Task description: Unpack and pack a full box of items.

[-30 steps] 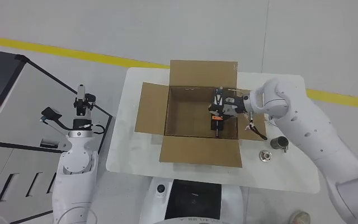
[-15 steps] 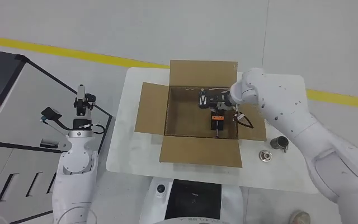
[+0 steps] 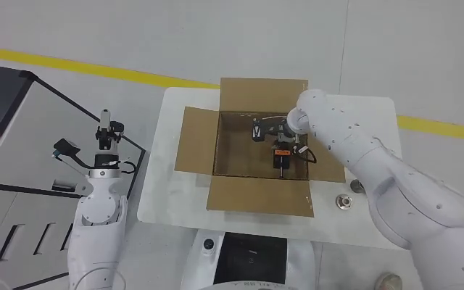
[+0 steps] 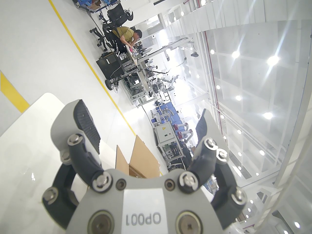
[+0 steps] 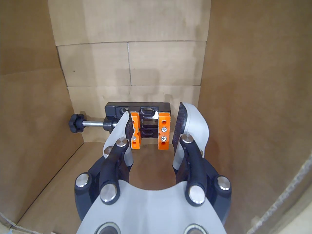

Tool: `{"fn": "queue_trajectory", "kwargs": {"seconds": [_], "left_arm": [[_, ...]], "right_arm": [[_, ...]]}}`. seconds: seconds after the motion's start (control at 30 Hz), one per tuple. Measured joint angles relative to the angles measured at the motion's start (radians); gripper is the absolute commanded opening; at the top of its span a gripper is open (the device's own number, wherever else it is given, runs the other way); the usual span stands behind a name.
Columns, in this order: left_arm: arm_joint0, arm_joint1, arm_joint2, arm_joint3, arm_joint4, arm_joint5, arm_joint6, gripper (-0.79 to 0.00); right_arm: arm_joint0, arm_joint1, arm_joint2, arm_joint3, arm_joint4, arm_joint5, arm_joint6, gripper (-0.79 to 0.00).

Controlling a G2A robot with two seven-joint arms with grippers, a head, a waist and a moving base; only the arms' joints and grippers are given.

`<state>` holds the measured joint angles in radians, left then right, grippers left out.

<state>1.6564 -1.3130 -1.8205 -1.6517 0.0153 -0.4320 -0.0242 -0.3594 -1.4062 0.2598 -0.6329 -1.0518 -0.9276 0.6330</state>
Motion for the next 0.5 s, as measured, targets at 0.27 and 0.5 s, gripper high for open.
{"fn": "queue_trajectory", "kwargs": {"seconds": [0.27,0.5], "left_arm": [[0.0,0.0,0.0,0.0,0.0,0.0,0.0,0.0],[0.0,0.0,0.0,0.0,0.0,0.0,0.0,0.0]], "right_arm": [[0.011,-0.056,-0.029,0.103,-0.091,0.02,-0.056,-0.456],[0.006,-0.096,-0.052,0.16,-0.164,0.049,-0.079,-0.483]]}}
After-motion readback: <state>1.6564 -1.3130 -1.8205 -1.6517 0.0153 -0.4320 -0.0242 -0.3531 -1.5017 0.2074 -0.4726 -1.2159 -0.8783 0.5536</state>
